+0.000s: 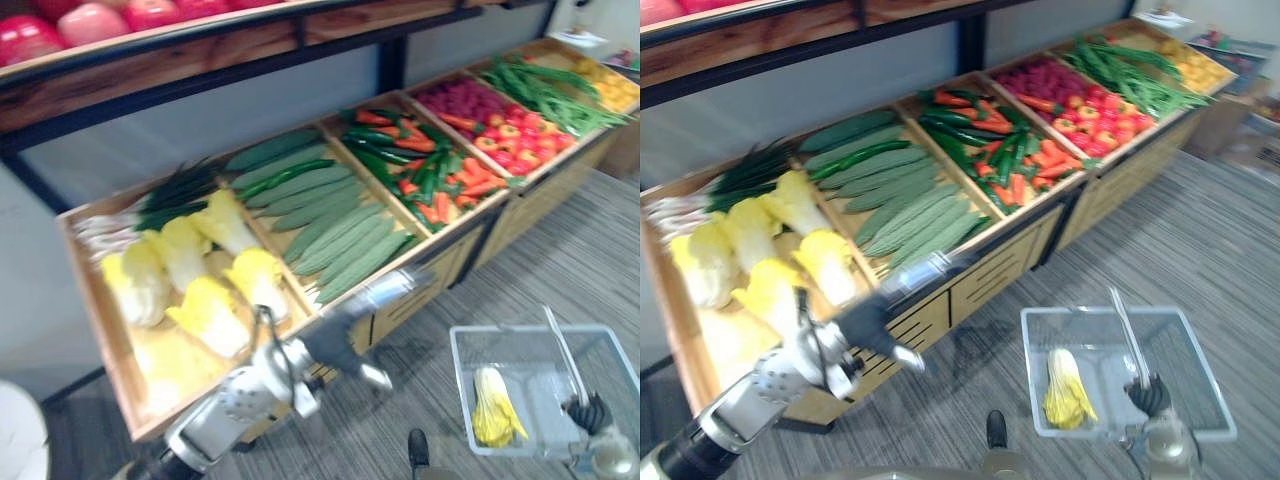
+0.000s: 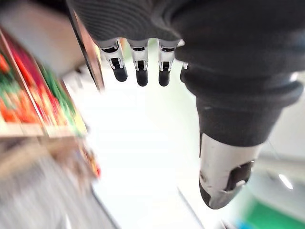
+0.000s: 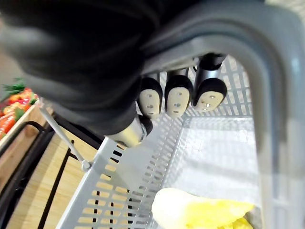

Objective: Pick vegetable in the basket

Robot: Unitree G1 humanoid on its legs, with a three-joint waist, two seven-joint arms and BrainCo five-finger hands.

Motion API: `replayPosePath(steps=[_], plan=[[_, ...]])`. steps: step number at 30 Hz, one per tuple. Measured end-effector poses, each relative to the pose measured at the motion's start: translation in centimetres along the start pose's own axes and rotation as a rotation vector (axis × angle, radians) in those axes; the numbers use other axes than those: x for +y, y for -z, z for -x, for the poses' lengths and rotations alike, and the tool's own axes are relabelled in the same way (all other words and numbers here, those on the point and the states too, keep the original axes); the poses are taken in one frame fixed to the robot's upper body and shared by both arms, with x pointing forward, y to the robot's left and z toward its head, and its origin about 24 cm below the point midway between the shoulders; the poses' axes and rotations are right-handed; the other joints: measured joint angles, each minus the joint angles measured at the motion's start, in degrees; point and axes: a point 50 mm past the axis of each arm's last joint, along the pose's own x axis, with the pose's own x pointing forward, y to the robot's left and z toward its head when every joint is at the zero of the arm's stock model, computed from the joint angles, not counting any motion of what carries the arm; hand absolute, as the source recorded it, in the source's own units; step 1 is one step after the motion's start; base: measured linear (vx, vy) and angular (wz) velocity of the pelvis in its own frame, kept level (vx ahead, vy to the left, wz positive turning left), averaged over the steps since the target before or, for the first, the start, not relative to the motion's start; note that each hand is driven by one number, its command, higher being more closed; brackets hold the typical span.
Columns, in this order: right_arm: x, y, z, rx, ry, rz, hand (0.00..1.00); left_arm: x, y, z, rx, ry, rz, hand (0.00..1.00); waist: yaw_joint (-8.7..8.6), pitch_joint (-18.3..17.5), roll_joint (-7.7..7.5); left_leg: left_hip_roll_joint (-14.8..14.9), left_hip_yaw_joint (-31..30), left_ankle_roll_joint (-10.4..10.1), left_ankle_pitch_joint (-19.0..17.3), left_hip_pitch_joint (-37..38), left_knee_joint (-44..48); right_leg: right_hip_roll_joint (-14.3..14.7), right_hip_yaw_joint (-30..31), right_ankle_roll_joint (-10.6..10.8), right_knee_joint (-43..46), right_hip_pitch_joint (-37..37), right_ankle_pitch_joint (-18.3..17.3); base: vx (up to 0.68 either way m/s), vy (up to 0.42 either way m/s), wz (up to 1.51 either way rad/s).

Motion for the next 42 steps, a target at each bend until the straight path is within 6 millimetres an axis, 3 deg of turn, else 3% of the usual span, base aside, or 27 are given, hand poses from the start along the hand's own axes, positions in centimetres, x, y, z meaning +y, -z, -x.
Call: replayPosePath(steps=[4, 8, 12, 15, 17, 19, 21, 22, 24, 25, 27, 30, 33, 35, 42], plan=[[2.3, 4.0, 1.2, 0.191, -0.028, -0.085, 1.0, 4.5, 1.4, 2.7, 0.101, -0.524, -0.037, 0.0, 1.6, -0.4, -1.29, -3.0, -6.2, 0.8, 2.5, -2.0, -3.4, -2.2, -5.1, 0.5, -0.2, 0.6, -0.6, -0.01, 0.0, 0.78], [3.2, 5.2, 1.5, 0.274, -0.03, -0.139, 1.0, 6.6, 2.2, 6.4, 0.223, -0.865, -0.077, 0.0, 2.18, -0.4, -1.69, -4.7, -9.1, 2.2, 4.5, -2.8, -5.2, -3.6, -7.7, 0.5, -0.2, 0.9, -0.6, -0.01, 0.018, 0.43], [3.9, 5.7, 1.9, 0.308, -0.036, -0.163, 1.0, 7.6, 4.0, 9.4, 0.399, -1.02, -0.162, 0.0, 1.96, -0.9, -2.34, -5.6, -11.3, 2.4, 5.8, -2.9, -6.6, -4.1, -9.8, 0.7, -0.2, 1.7, -0.8, -0.02, 0.001, 0.29], [5.3, 6.1, 2.5, 0.327, -0.055, -0.184, 1.0, 8.1, 6.3, 13.6, 0.636, -1.166, -0.242, 0.0, 1.48, -2.1, -3.43, -5.8, -12.9, 2.1, 6.7, -2.7, -8.2, -4.1, -11.5, 0.1, -0.2, 2.1, -1.2, -0.01, -0.023, 0.25], [6.2, 6.4, 3.0, 0.343, -0.069, -0.194, 1.0, 7.8, 8.1, 17.4, 0.847, -1.243, -0.268, 0.0, 1.38, -2.7, -4.29, -5.9, -14.1, 2.2, 7.4, -2.6, -9.3, -4.1, -13.0, -0.2, -0.3, 2.7, -1.9, 0.0, -0.024, 0.29], [6.6, 6.7, 3.4, 0.352, -0.071, -0.198, 1.0, 7.1, 9.2, 20.1, 0.998, -1.279, -0.263, 0.0, 1.31, -2.9, -4.49, -6.0, -14.5, 2.3, 7.5, -1.9, -9.9, -4.2, -13.7, -0.3, -0.3, 3.4, -2.3, -0.01, -0.012, 0.17], [7.2, 6.5, 3.6, 0.339, -0.078, -0.193, 1.0, 5.6, 10.1, 24.4, 1.221, -1.344, -0.233, 0.0, 1.36, -3.3, -4.5, -5.9, -14.5, 2.3, 7.6, -1.5, -10.5, -4.2, -13.9, 0.0, -0.3, 3.9, -2.8, -0.01, -0.003, 0.02], [7.3, 6.4, 3.6, 0.333, -0.081, -0.191, 1.0, 5.2, 10.3, 25.3, 1.266, -1.358, -0.224, 0.0, 1.33, -3.3, -4.49, -5.9, -14.5, 2.3, 7.6, -1.4, -10.8, -4.2, -13.9, 0.0, -0.3, 3.9, -2.9, 0.0, 0.0, 0.0], [7.9, 6.2, 3.7, 0.326, -0.103, -0.179, 1.0, 2.9, 10.8, 28.9, 1.462, -1.398, -0.159, 0.0, 1.29, -3.6, -4.26, -6.2, -14.6, 2.1, 7.7, -0.8, -12.1, -4.3, -13.9, 0.1, -0.4, 3.9, -3.1, 0.0, 0.0, 0.0], [8.0, 6.2, 3.8, 0.326, -0.106, -0.18, 1.0, 2.1, 10.8, 29.8, 1.516, -1.405, -0.134, 0.0, 1.25, -3.8, -4.14, -6.2, -14.7, 2.1, 7.7, -0.8, -12.2, -4.3, -14.0, 0.1, -0.4, 3.9, -3.2, 0.05, 0.011, 0.04], [8.5, 6.2, 4.0, 0.332, -0.119, -0.183, 1.0, -1.5, 10.8, 32.9, 1.724, -1.421, -0.03, 0.0, 1.02, -4.2, -4.0, -6.2, -15.2, 2.0, 7.8, -0.8, -12.8, -4.2, -14.5, 0.5, -0.4, 3.9, -3.8, 0.08, 0.012, 0.1], [8.7, 6.3, 4.0, 0.34, -0.125, -0.184, 1.0, -4.0, 10.4, 34.6, 1.861, -1.412, 0.051, 0.0, 0.82, -4.2, -4.04, -6.6, -16.3, 2.1, 8.5, -0.7, -13.2, -4.1, -15.2, 0.5, -0.3, 3.9, -4.1, 0.12, 0.025, 0.17], [9.1, 6.0, 3.8, 0.343, -0.136, -0.187, 1.0, -5.0, 10.3, 35.1, 1.913, -1.39, 0.097, 0.0, 0.83, -4.2, -4.04, -6.6, -16.7, 2.2, 8.7, -0.7, -13.2, -4.1, -15.4, 0.9, -0.3, 4.1, -3.8, 0.1, 0.019, 0.06], [9.3, 5.5, 3.6, 0.329, -0.149, -0.178, 1.0, -5.4, 10.8, 34.6, 1.946, -1.221, 0.085, 0.0, 0.71, -4.2, -3.9, -6.9, -17.8, 2.2, 8.7, -0.7, -13.2, -4.3, -15.7, 0.9, -0.3, 4.4, -3.8, 0.06, 0.015, 0.07], [9.6, 5.2, 3.5, 0.318, -0.163, -0.166, 1.0, -7.0, 12.1, 32.9, 1.953, -0.868, 0.094, 0.0, -0.47, -4.0, -3.77, -7.5, -17.9, 2.5, 8.3, 0.2, -13.2, -4.8, -15.8, 0.8, -0.3, 5.2, -4.0, -0.03, 0.004, 0.0]])
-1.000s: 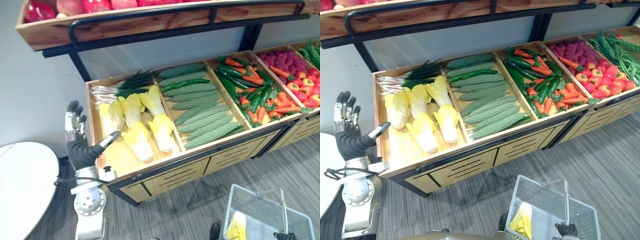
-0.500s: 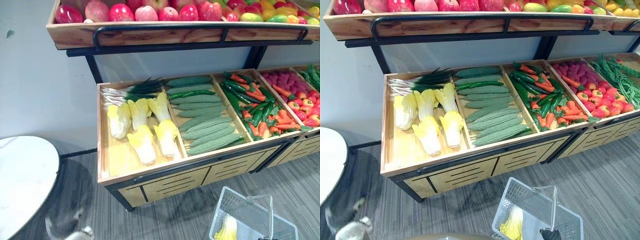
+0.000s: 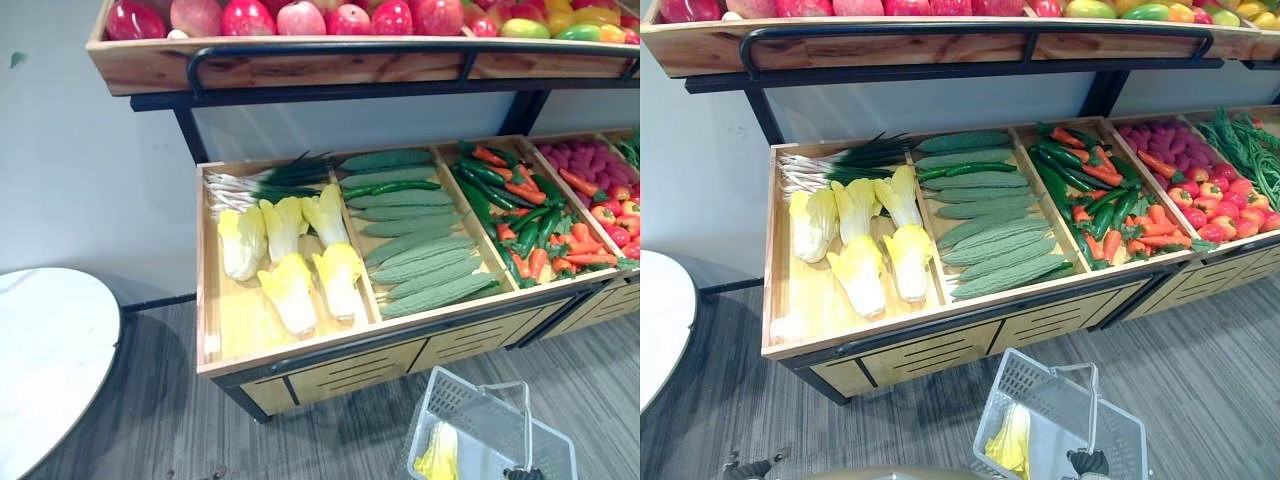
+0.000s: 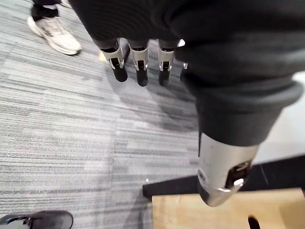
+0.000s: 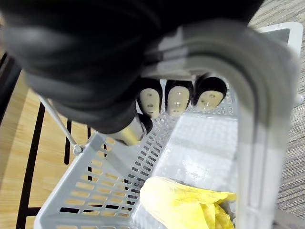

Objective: Pick vegetable in the basket

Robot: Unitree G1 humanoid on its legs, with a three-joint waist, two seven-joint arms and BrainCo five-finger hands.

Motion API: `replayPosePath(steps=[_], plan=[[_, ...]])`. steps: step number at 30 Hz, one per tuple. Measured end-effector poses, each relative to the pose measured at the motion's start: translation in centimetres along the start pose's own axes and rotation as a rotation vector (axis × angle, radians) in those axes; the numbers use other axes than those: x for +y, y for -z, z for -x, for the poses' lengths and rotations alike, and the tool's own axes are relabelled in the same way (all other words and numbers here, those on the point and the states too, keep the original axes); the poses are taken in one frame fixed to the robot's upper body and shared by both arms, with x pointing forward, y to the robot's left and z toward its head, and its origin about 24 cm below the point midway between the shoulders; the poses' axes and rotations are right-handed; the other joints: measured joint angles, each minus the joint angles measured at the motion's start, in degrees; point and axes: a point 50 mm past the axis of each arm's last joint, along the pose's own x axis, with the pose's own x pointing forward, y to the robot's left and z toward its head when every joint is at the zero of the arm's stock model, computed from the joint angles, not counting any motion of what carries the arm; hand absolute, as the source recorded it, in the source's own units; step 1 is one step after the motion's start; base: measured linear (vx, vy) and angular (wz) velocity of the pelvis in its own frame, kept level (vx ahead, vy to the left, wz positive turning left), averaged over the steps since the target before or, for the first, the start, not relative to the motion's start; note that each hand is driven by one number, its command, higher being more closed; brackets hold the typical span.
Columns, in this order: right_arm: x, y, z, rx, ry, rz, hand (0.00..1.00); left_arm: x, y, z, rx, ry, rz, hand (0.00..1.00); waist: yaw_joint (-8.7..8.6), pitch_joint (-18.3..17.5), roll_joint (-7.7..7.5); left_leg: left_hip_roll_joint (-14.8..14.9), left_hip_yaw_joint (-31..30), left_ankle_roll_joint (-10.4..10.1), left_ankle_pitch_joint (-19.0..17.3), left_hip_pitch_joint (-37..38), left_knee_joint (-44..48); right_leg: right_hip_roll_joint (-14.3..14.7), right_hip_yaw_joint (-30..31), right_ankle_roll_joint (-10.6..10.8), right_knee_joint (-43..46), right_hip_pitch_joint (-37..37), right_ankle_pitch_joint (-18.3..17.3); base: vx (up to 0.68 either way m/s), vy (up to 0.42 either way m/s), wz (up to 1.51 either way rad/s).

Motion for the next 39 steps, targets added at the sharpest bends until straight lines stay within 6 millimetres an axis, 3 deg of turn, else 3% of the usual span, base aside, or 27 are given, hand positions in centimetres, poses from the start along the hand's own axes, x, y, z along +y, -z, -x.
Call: replayPosePath(steps=[7, 8, 12, 15, 16, 18, 19, 20, 21, 22, 25, 26, 28, 29, 30, 31, 32, 33, 35, 36, 38, 39], plan=[[0.0, -0.1, -0.1, -0.003, 0.001, 0.005, 1.0, -2.5, 1.1, 1.2, -0.038, 0.182, -0.203, 0.0, -0.36, 0.8, 0.2, 0.4, 1.9, -0.6, -0.7, 1.1, 0.1, 0.4, 2.3, 0.0, 0.0, -0.3, -0.5, -0.05, -0.019, -0.14], [0.1, -0.5, -0.1, -0.011, -0.003, 0.006, 1.0, -2.7, 1.4, 1.3, -0.034, 0.204, -0.22, 0.0, -0.38, 1.5, 0.02, 0.9, 2.4, -0.7, -2.5, 0.3, 3.0, 0.5, 2.9, 0.4, 0.6, -0.3, -0.8, -0.03, -0.014, -0.32], [-0.4, -1.3, -0.4, -0.03, 0.024, -0.013, 1.0, -3.8, 1.0, 1.6, -0.068, 0.254, -0.272, 0.0, -0.91, 3.7, 2.45, 5.4, 1.8, -0.1, -12.1, -6.1, 20.6, 1.1, 4.1, 1.3, 8.8, -2.7, -4.8, -0.03, 0.03, -0.15], [-0.1, -1.6, -0.4, -0.042, 0.027, -0.038, 1.0, -3.7, 0.5, 1.4, -0.092, 0.261, -0.301, 0.0, -1.12, 4.3, 1.9, 6.2, 3.7, 0.6, -14.3, -7.1, 24.8, 1.5, 7.0, 2.3, 11.0, -4.7, -3.8, 0.02, 0.116, -0.39], [0.7, -2.1, -0.4, -0.059, 0.008, -0.055, 1.0, -3.6, 0.1, 1.2, -0.1, 0.259, -0.314, 0.0, -0.94, 4.5, 1.94, 6.6, 6.3, 1.0, -14.8, -7.2, 25.1, 1.9, 10.1, 2.0, 11.2, -6.8, -1.3, -0.1, 0.172, -1.16], [1.8, -3.8, -0.5, -0.117, -0.026, -0.039, 1.0, -3.3, -0.7, 0.8, -0.123, 0.248, -0.328, 0.0, -0.89, 5.3, 1.67, 7.9, 11.9, 2.1, -14.9, -7.0, 24.4, 3.6, 13.4, 1.2, 7.9, -10.1, 7.3, -0.16, 0.186, -1.53], [2.4, -4.6, -0.4, -0.148, -0.047, -0.026, 1.0, -3.1, -0.9, 0.7, -0.132, 0.244, -0.332, 0.0, -0.76, 6.0, 2.37, 9.1, 16.9, 4.0, -13.8, -6.8, 22.5, 4.6, 12.7, 0.9, 2.2, -10.3, 15.3, -0.22, 0.147, -1.62], [2.6, -5.5, -0.4, -0.176, -0.048, -0.041, 1.0, -3.2, -1.6, 0.5, -0.16, 0.24, -0.329, 0.0, -1.13, 7.5, 2.55, 9.2, 20.9, 4.6, -12.8, -5.4, 20.5, 4.1, 5.8, -3.7, 11.2, -12.6, 8.5, -0.23, 0.132, -1.49], [2.3, -5.7, -0.5, -0.183, -0.04, -0.04, 1.0, -3.2, -1.9, 0.5, -0.172, 0.238, -0.329, 0.0, -1.23, 7.9, 2.74, 9.2, 22.6, 4.8, -12.2, -3.9, 19.0, 3.5, 2.2, -6.9, 17.6, -13.3, 3.6, -0.18, 0.177, -1.71], [1.9, -5.9, -0.6, -0.189, -0.035, -0.02, 1.0, -2.9, -1.8, 0.6, -0.192, 0.236, -0.358, 0.0, -0.99, 8.7, 3.27, 9.3, 28.7, 5.1, -10.4, 0.5, 15.5, 2.0, -5.4, -9.6, 31.0, -11.8, -5.5, -0.12, 0.143, -1.36], [2.8, -5.4, -0.4, -0.177, -0.064, 0.0, 1.0, -2.4, -1.1, 0.6, -0.179, 0.229, -0.364, 0.0, -0.96, 8.8, 2.9, 8.7, 35.8, 4.9, -9.2, 4.1, 12.9, -0.9, -10.0, -8.6, 38.7, -7.4, -11.0, -0.07, 0.029, -1.38], [3.2, -5.3, -0.4, -0.168, -0.074, -0.002, 1.0, -2.5, -0.9, 0.7, -0.171, 0.234, -0.362, 0.0, -0.9, 8.7, 2.52, 8.5, 39.4, 4.6, -9.1, 4.8, 12.8, -2.8, -11.7, -8.6, 40.0, -6.3, -12.5, -0.03, -0.058, -1.45], [3.3, -5.9, -0.5, -0.182, -0.084, -0.001, 1.0, -2.8, -0.8, 0.9, -0.162, 0.241, -0.344, 0.0, -0.68, 8.5, 1.99, 8.4, 44.9, 3.9, -8.6, 5.3, 13.2, -3.5, -13.3, -7.8, 38.2, -7.0, -13.4, -0.01, -0.13, -1.54], [3.3, -6.1, -0.5, -0.187, -0.088, 0.007, 1.0, -2.9, -0.6, 0.9, -0.152, 0.241, -0.329, 0.0, -0.59, 8.3, 2.31, 8.3, 47.1, 3.2, -7.9, 5.7, 12.5, -1.5, -13.6, -7.8, 34.6, -7.2, -13.4, -0.02, -0.21, -1.95], [3.3, -6.0, -0.5, -0.186, -0.093, 0.013, 1.0, -3.5, -0.4, 1.2, -0.143, 0.258, -0.318, 0.0, -0.41, 7.7, 3.32, 9.3, 49.7, 2.9, -6.7, 5.2, 11.1, 2.6, -12.3, -7.0, 25.3, -6.2, -12.9, -0.03, -0.27, -1.59], [3.4, -6.2, -0.5, -0.191, -0.098, 0.022, 1.0, -3.9, -0.3, 1.4, -0.141, 0.269, -0.309, 0.0, 0.22, 7.4, 3.72, 9.9, 51.1, 2.9, -6.6, 4.8, 11.2, 3.3, -12.5, -7.4, 24.2, -6.1, -14.7, -0.03, -0.281, -1.66], [3.6, -5.9, -0.5, -0.181, -0.107, 0.039, 1.0, -4.1, -0.9, 1.3, -0.154, 0.272, -0.306, 0.0, -0.03, 7.7, 2.4, 9.4, 54.5, 2.3, -6.3, 4.8, 11.9, 1.8, -12.8, -6.0, 23.1, -6.2, -16.8, 0.02, -0.392, -1.4], [3.7, -5.5, -0.5, -0.162, -0.112, 0.048, 1.0, -4.2, -1.7, 1.1, -0.166, 0.267, -0.301, 0.0, -0.36, 8.4, 1.68, 10.4, 56.7, 2.2, -6.3, 4.9, 14.3, 3.2, -12.0, -5.8, 18.7, -5.0, -17.4, 0.05, -0.318, -1.22], [3.5, -5.2, -0.5, -0.144, -0.106, 0.058, 1.0, -5.2, -2.2, 1.4, -0.177, 0.286, -0.278, 0.0, -1.53, 8.7, 2.71, 14.1, 56.8, 2.3, -5.7, 5.8, 18.3, 6.6, -10.4, -7.7, 15.0, -2.9, -15.5, 0.04, -0.315, -0.76], [3.3, -4.1, -0.4, -0.119, -0.102, 0.061, 1.0, -5.6, -2.2, 1.6, -0.181, 0.296, -0.27, 0.0, -1.62, 8.9, 2.4, 17.2, 56.1, 2.0, -6.0, 6.2, 23.3, 8.3, -9.1, -8.5, 13.2, -0.8, -15.2, 0.0, -0.202, -0.58], [2.5, -3.0, -0.3, -0.095, -0.081, 0.077, 1.0, -6.0, -2.8, 1.7, -0.203, 0.302, -0.259, 0.0, -1.78, 8.9, 2.23, 18.9, 51.7, -0.2, -7.3, 5.0, 25.3, 9.0, -7.6, -8.8, 12.1, 1.0, -15.3, -0.06, -0.119, -0.43], [2.2, -2.8, -0.2, -0.096, -0.076, 0.087, 1.0, -6.1, -2.8, 1.7, -0.205, 0.304, -0.258, 0.0, -1.79, 8.9, 2.32, 19.1, 50.2, 0.0, -6.9, 4.6, 25.4, 9.1, -6.9, -8.8, 12.1, 1.1, -15.3, -0.09, -0.095, -0.62]])
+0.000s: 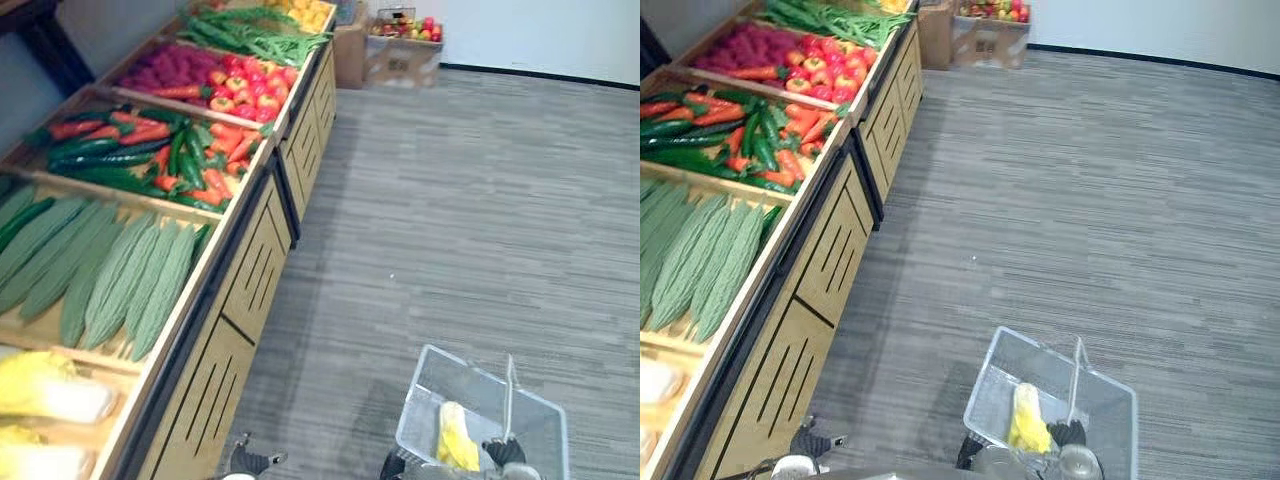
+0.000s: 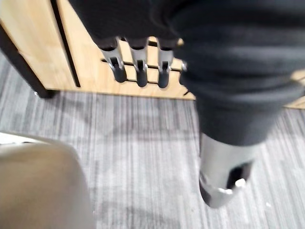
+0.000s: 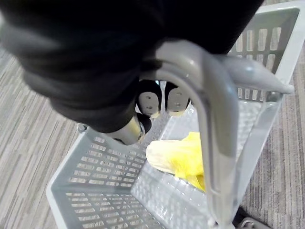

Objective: Pick vegetable in the basket

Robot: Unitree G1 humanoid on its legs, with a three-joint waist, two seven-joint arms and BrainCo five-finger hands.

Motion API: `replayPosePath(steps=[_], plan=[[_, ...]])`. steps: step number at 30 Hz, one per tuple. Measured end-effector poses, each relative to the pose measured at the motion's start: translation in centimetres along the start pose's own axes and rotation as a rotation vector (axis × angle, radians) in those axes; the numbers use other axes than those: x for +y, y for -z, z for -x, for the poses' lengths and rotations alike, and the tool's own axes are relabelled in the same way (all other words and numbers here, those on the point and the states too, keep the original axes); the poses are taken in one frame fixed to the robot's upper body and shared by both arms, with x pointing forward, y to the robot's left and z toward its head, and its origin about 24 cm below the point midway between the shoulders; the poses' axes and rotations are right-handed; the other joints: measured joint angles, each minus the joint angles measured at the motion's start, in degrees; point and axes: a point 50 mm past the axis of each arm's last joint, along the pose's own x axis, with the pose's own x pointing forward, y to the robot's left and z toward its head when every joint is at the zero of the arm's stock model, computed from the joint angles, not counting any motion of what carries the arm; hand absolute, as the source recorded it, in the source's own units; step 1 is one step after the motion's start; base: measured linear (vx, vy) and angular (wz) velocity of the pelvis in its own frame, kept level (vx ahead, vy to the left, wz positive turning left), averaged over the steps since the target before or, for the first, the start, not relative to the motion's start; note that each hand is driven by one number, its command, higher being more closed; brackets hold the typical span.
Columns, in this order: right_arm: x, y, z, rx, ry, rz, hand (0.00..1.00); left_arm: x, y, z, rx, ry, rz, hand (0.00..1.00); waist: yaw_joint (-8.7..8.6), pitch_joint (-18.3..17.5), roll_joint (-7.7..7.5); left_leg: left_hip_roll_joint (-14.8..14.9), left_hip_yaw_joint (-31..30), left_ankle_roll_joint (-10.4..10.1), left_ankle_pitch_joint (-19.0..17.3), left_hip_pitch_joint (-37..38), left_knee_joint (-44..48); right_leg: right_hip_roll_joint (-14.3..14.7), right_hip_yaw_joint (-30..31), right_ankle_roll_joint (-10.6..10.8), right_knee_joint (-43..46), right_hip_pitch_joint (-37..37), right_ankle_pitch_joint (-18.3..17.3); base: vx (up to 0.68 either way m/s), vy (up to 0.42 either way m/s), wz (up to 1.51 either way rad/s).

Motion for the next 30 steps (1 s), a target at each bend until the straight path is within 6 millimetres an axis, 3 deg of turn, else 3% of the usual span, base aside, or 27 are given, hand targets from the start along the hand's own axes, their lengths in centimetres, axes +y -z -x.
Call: replayPosePath(steps=[1, 2, 4, 5, 7, 8, 10, 12, 14, 18, 27, 30], plan=[[-0.2, -0.1, 0.0, -0.009, 0.004, 0.017, 1.0, -0.1, 0.1, 0.1, 0.002, -0.002, 0.005, 0.0, 0.37, 0.1, 0.42, 0.3, -4.9, 1.3, 3.9, -2.1, 1.5, 0.6, 2.1, 0.0, -0.2, 0.1, 0.0, -0.05, -0.055, -0.64], [-0.2, -0.3, -0.1, -0.016, 0.002, 0.018, 1.0, 0.1, 0.1, 0.1, 0.002, -0.007, 0.004, 0.0, 0.57, 0.3, 0.27, 0.1, -9.0, 1.2, 3.8, -3.6, 2.8, 0.6, 3.8, -0.3, -0.4, 0.4, -0.2, -0.08, -0.039, -0.92], [-0.3, -1.3, -0.4, -0.04, 0.005, 0.018, 1.0, 0.4, 0.7, 0.3, 0.012, -0.026, 0.005, 0.0, 1.07, 1.0, -0.89, -8.0, -32.1, -0.6, 0.4, -7.1, 0.4, -1.3, 8.6, 0.2, 0.4, 0.9, 0.1, -0.06, 0.053, -1.05], [-0.2, -1.3, -0.4, -0.043, 0.003, 0.018, 1.0, 0.3, 1.0, 0.4, 0.019, -0.026, 0.003, 0.0, 1.43, 1.0, -0.99, -10.9, -38.2, -0.9, 0.0, -7.2, -2.1, -1.8, 10.4, 0.8, 0.2, 1.0, 0.5, -0.04, 0.088, -0.9], [-0.3, -1.2, -0.3, -0.044, 0.003, 0.02, 1.0, 0.1, 1.4, 0.7, 0.027, -0.02, 0.004, 0.0, 1.99, 1.0, -0.4, -13.6, -45.0, -0.8, 1.3, -7.3, -8.8, -1.9, 13.1, 1.9, -0.3, 0.4, 1.1, -0.06, 0.207, -0.77], [-0.5, -1.3, -0.4, -0.048, 0.01, 0.016, 1.0, -0.3, 1.5, 0.8, 0.027, -0.009, 0.001, 0.0, 1.99, 1.0, 0.76, -13.8, -47.7, -1.2, 5.6, -7.5, -13.2, -1.0, 14.0, 3.0, -1.2, 0.2, 1.8, -0.06, 0.21, -0.64], [-0.5, -1.1, -0.3, -0.041, 0.009, 0.007, 1.0, -0.4, 1.8, 0.9, 0.036, -0.005, 0.0, 0.0, 2.32, 0.4, 1.56, -14.3, -48.6, -1.6, 4.3, -6.3, -17.0, -0.7, 15.7, 4.8, -3.1, -0.3, 3.0, 0.0, 0.201, -0.39], [-0.1, -1.1, -0.2, -0.046, -0.003, -0.027, 1.0, 0.1, 2.0, 0.9, 0.037, -0.011, -0.023, 0.0, 2.35, 0.5, -0.52, -16.9, -46.9, -0.1, 4.9, -6.2, -20.5, -2.6, 16.6, 6.5, -6.4, -0.4, 5.8, 0.01, 0.257, -0.23], [-0.4, -0.4, 0.0, -0.032, 0.007, -0.054, 1.0, 0.0, 2.2, 0.9, 0.045, -0.003, -0.037, 0.0, 2.21, 0.3, -0.69, -19.5, -46.8, 0.5, 5.3, -5.1, -22.0, -4.5, 16.7, 7.5, -7.2, 0.3, 6.6, 0.02, 0.197, 0.02], [-0.8, 0.0, 0.1, -0.02, 0.024, -0.102, 1.0, -0.3, 2.1, 0.9, 0.034, 0.014, -0.056, 0.0, 2.17, -0.5, 0.73, -21.4, -46.8, 1.0, 5.3, -4.4, -23.4, -6.1, 16.6, 8.5, -7.9, 0.7, 7.2, 0.04, 0.124, 0.05], [-0.1, -0.2, 0.2, -0.031, 0.003, -0.106, 1.0, -0.5, 2.1, 1.0, 0.031, 0.026, -0.069, 0.0, 3.17, -0.7, 0.91, -21.5, -45.6, 1.8, 4.8, -1.7, -24.9, -5.9, 17.7, 8.6, -7.5, 1.4, 7.1, 0.02, 0.014, -0.1], [-0.5, -0.2, 0.1, -0.027, 0.025, -0.134, 1.0, -0.5, 2.0, 1.0, 0.025, 0.032, -0.083, 0.0, 3.47, -0.4, 0.18, -22.4, -45.3, 3.5, 2.7, -1.6, -23.6, -7.8, 18.2, 9.9, 0.4, -1.6, 3.0, -0.03, 0.07, -0.04]])
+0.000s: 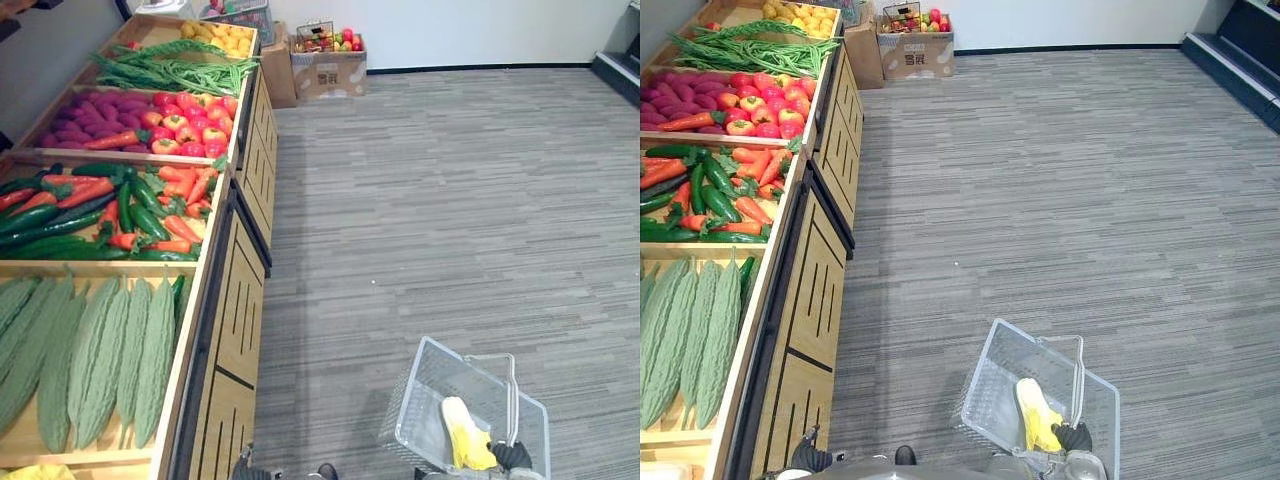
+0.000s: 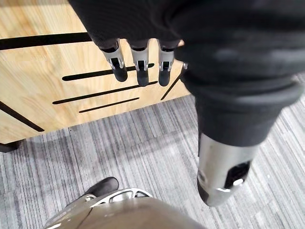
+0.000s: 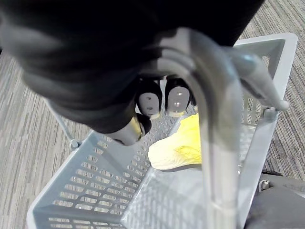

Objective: Pick vegetable in the basket

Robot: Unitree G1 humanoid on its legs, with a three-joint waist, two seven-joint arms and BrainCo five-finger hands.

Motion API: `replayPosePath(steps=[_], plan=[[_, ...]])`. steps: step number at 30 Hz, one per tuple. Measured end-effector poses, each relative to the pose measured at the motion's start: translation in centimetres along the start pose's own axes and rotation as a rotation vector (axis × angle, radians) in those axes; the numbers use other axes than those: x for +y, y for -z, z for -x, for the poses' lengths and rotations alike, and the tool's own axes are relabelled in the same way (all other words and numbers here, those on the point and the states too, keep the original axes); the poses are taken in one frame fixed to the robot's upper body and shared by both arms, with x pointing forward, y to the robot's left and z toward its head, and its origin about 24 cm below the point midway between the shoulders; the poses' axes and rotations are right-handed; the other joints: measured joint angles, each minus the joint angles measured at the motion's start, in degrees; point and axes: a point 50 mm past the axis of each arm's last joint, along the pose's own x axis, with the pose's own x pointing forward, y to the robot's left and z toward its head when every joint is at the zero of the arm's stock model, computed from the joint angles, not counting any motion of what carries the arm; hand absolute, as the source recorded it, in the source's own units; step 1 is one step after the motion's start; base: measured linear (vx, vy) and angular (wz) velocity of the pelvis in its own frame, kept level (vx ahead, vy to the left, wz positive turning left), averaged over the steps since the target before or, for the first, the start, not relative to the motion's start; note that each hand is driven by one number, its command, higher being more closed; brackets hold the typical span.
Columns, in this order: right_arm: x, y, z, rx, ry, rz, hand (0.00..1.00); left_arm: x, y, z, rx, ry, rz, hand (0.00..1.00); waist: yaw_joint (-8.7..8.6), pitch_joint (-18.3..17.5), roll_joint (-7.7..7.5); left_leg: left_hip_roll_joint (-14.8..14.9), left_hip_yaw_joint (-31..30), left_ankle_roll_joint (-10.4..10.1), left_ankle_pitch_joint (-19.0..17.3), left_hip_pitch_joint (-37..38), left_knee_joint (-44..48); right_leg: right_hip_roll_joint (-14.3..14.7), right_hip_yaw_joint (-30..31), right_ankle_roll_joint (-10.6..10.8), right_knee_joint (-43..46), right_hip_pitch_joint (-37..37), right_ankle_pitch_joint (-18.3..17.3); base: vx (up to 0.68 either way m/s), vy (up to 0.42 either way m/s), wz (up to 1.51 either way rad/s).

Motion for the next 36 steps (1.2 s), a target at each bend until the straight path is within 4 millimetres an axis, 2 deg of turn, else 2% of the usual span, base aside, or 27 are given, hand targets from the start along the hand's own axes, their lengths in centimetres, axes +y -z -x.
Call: replayPosePath(steps=[2, 3, 5, 6, 7, 8, 9, 11, 12, 13, 15, 16, 17, 18, 20, 21, 23, 24, 25, 26, 28, 29, 31, 32, 33, 35, 36], plan=[[-0.6, -0.2, -0.1, -0.003, 0.027, -0.031, 1.0, -0.3, 0.2, 0.2, -0.003, 0.019, -0.026, 0.0, 0.06, 0.1, 0.56, -0.5, 0.3, 1.4, -1.5, 0.6, 0.5, -1.4, -0.4, 0.6, 13.3, -5.9, -1.2, -0.05, 0.119, -0.07], [-0.5, -0.6, -0.2, -0.018, 0.032, -0.044, 1.0, -0.1, 0.4, 0.2, 0.001, 0.017, -0.034, 0.0, -0.04, 0.3, 0.27, -0.9, 0.5, 2.0, -1.9, 1.6, 0.3, -2.9, -1.5, -0.4, 22.2, -9.8, -0.5, -0.02, 0.12, -0.1], [-0.5, -0.5, -0.1, -0.021, 0.043, -0.056, 1.0, 0.4, 0.6, 0.1, 0.004, 0.006, -0.044, 0.0, -0.42, 0.7, 0.63, -1.0, 0.0, 2.7, -2.7, 3.5, 0.3, -3.6, -1.1, -1.9, 30.1, -12.8, -0.1, 0.07, 0.084, 0.07], [-0.3, -0.4, 0.0, -0.028, 0.043, -0.062, 1.0, 0.9, 0.8, 0.1, 0.01, -0.006, -0.051, 0.0, -1.01, 0.9, -0.55, -0.7, -0.6, 2.9, -3.3, 4.4, 0.3, -2.5, -0.6, -2.7, 32.3, -13.9, -1.5, 0.13, 0.065, 0.2], [-0.1, -0.5, 0.0, -0.031, 0.039, -0.066, 1.0, 1.2, 0.8, 0.0, 0.01, -0.014, -0.056, 0.0, -1.49, 0.7, -0.27, -0.5, -1.0, 2.8, -3.5, 4.8, 0.3, -1.6, -0.6, -2.8, 32.3, -14.2, -2.3, 0.21, 0.051, 0.32], [0.3, -0.6, 0.1, -0.035, 0.028, -0.069, 1.0, 1.7, 0.5, -0.3, 0.003, -0.027, -0.06, 0.0, -2.3, 1.0, -0.9, 0.3, -1.8, 2.6, -3.8, 5.0, 0.3, 0.4, -0.3, -3.3, 30.0, -15.2, -2.7, 0.24, -0.006, 0.36], [0.5, -0.8, 0.0, -0.04, 0.024, -0.075, 1.0, 2.1, -0.3, -0.6, -0.012, -0.041, -0.045, 0.0, -2.77, 1.4, -1.12, 1.0, -2.6, 2.6, -3.9, 4.9, 0.4, 2.5, -0.5, -3.4, 25.9, -16.4, -2.6, 0.27, -0.025, 0.36], [0.5, -0.9, 0.0, -0.035, 0.029, -0.094, 1.0, 2.2, -1.9, -1.2, -0.05, -0.05, -0.03, 0.0, -3.1, 1.7, -0.78, 1.8, -3.3, 1.3, -3.7, 5.1, 0.6, 4.0, -0.5, -2.8, 17.5, -18.0, -1.7, 0.36, -0.057, 0.38], [0.3, -0.7, 0.0, -0.024, 0.044, -0.13, 1.0, 2.2, -2.9, -1.5, -0.076, -0.052, -0.024, 0.0, -3.15, 2.1, -0.62, 2.3, -4.1, 0.3, -4.3, 5.8, 0.6, 4.0, 0.0, -1.8, 11.5, -18.7, -0.3, 0.42, -0.086, 0.41], [0.3, -0.7, 0.0, -0.02, 0.05, -0.142, 1.0, 2.2, -3.3, -1.6, -0.086, -0.055, -0.021, 0.0, -3.16, 2.7, -0.61, 2.5, -4.5, -0.3, -4.7, 6.6, 0.6, 4.0, 0.2, -1.9, 8.7, -18.6, 1.2, 0.47, -0.138, 0.39], [0.0, -0.5, 0.0, -0.018, 0.068, -0.154, 1.0, 2.6, -4.3, -1.8, -0.115, -0.079, 0.0, 0.0, -3.14, 3.9, -1.63, 3.4, -5.1, -3.4, -6.6, 10.3, 0.4, 2.6, -0.4, -2.0, 0.9, -18.5, 5.3, 0.5, -0.188, 0.3], [-0.1, -0.4, 0.1, -0.015, 0.069, -0.152, 1.0, 2.7, -4.2, -1.8, -0.109, -0.084, 0.007, 0.0, -3.12, 4.0, -1.74, 3.8, -5.4, -4.4, -7.2, 11.3, 0.4, 2.4, -1.2, -2.5, 1.6, -18.5, 7.8, 0.65, -0.317, 0.16], [0.0, -0.6, 0.0, -0.019, 0.066, -0.15, 1.0, 2.8, -3.9, -1.7, -0.097, -0.089, 0.014, 0.0, -3.11, 3.9, -1.48, 5.9, -6.3, -5.2, -7.5, 12.5, 1.6, 3.1, -2.7, -4.5, 7.0, -19.4, 11.1, 0.56, -0.307, 0.05], [0.1, -0.9, -0.1, -0.029, 0.064, -0.152, 1.0, 2.4, -3.9, -1.7, -0.097, -0.081, 0.018, 0.0, -3.05, 3.8, -0.69, 6.8, -6.3, -5.7, -7.2, 12.2, 3.1, 3.9, -3.1, -5.9, 9.3, -20.2, 8.9, 0.66, -0.393, -0.06], [0.2, -2.0, -0.4, -0.056, 0.058, -0.154, 1.0, 0.7, -3.4, -1.2, -0.075, -0.041, 0.041, 0.0, -2.75, 3.6, 1.33, 9.9, -6.8, -8.3, -4.7, 8.9, 10.8, 6.3, -4.0, -8.6, 12.4, -20.7, 5.6, 0.51, -0.345, -0.21], [0.2, -2.2, -0.5, -0.06, 0.055, -0.154, 1.0, 0.2, -3.1, -1.1, -0.063, -0.028, 0.046, 0.0, -2.76, 3.5, 1.8, 10.6, -7.7, -8.2, -3.4, 7.6, 13.6, 6.9, -4.2, -9.0, 12.8, -20.3, 4.6, 0.5, -0.316, -0.11], [0.4, -1.7, -0.4, -0.037, 0.046, -0.152, 1.0, 0.0, -2.8, -0.9, -0.051, -0.024, 0.056, 0.0, -2.65, 3.4, 2.48, 13.0, -11.5, -7.8, 6.0, 2.0, 27.2, 8.7, -5.2, -10.6, 11.7, -15.7, 1.3, 0.54, -0.271, 0.07], [0.4, -1.5, -0.3, -0.029, 0.045, -0.148, 1.0, 0.0, -2.8, -0.9, -0.049, -0.023, 0.058, 0.0, -2.83, 3.5, 2.6, 13.6, -12.5, -7.7, 9.6, 0.2, 31.2, 9.0, -5.6, -11.0, 11.1, -14.2, 0.6, 0.53, -0.222, 0.16], [0.4, -1.1, -0.2, -0.014, 0.04, -0.13, 1.0, 0.1, -2.6, -0.9, -0.045, -0.024, 0.061, 0.0, -2.77, 3.8, 2.23, 15.9, -12.7, -7.4, 13.2, -3.8, 40.8, 9.8, -6.0, -11.7, 9.5, -11.0, -0.8, 0.53, -0.218, 0.09], [0.4, -0.6, -0.1, 0.001, 0.038, -0.124, 1.0, 0.3, -2.5, -0.9, -0.039, -0.031, 0.066, 0.0, -2.51, 4.1, 2.33, 17.6, -11.6, -7.3, 10.3, -8.5, 52.3, 11.1, -5.9, -12.6, 7.3, -6.3, -2.0, 0.5, -0.2, 0.04], [0.4, 0.0, 0.1, 0.015, 0.038, -0.117, 1.0, 0.5, -2.3, -0.9, -0.038, -0.036, 0.066, 0.0, -1.91, 4.5, 1.7, 16.9, -11.0, -6.1, 5.6, -12.3, 57.9, 11.4, -5.7, -13.1, 5.4, -1.6, -3.5, 0.33, -0.128, 0.01], [0.2, 0.3, 0.2, 0.024, 0.044, -0.114, 1.0, 0.6, -2.4, -0.9, -0.049, -0.041, 0.071, 0.0, -1.25, 4.6, 1.57, 15.3, -10.5, -5.1, 2.7, -15.5, 58.4, 11.3, -5.8, -13.0, 3.9, 1.4, -4.5, 0.27, -0.09, 0.1], [-0.1, 0.9, 0.3, 0.044, 0.057, -0.126, 1.0, 0.7, -2.9, -0.8, -0.074, -0.047, 0.078, 0.0, -0.12, 4.5, 1.52, 13.1, -8.1, -4.3, -0.8, -20.4, 53.8, 11.0, -6.2, -12.1, 1.8, 4.6, -4.7, 0.32, -0.056, 0.07], [-0.2, 1.1, 0.4, 0.055, 0.061, -0.131, 1.0, 0.7, -2.9, -0.8, -0.076, -0.048, 0.08, 0.0, 0.26, 4.5, 1.29, 12.4, -6.5, -4.6, -1.4, -21.3, 50.4, 10.7, -6.3, -11.8, 1.2, 5.3, -4.9, 0.33, -0.004, 0.11], [-0.4, 1.0, 0.3, 0.058, 0.074, -0.148, 1.0, 0.8, -2.9, -0.8, -0.077, -0.052, 0.082, 0.0, 0.44, 4.6, 0.87, 10.4, 0.3, -3.8, -2.0, -22.4, 37.8, 9.6, -6.8, -10.5, -1.0, 8.2, -5.6, 0.32, 0.036, 0.2], [-0.7, 1.3, 0.3, 0.067, 0.084, -0.151, 1.0, 0.6, -2.7, -0.7, -0.073, -0.048, 0.078, 0.0, 0.21, 4.4, 0.98, 8.0, 4.4, -4.0, -0.7, -22.3, 27.1, 9.1, -7.9, -9.4, -2.1, 10.0, -6.3, 0.37, 0.072, 0.33], [-0.9, 1.6, 0.4, 0.073, 0.09, -0.145, 1.0, 0.3, -2.2, -0.5, -0.06, -0.037, 0.069, 0.0, 0.32, 4.1, 1.64, 6.4, 9.9, -3.4, 3.9, -21.0, 14.0, 9.6, -8.4, -8.1, -3.8, 12.2, -7.1, 0.43, 0.141, 0.24]])
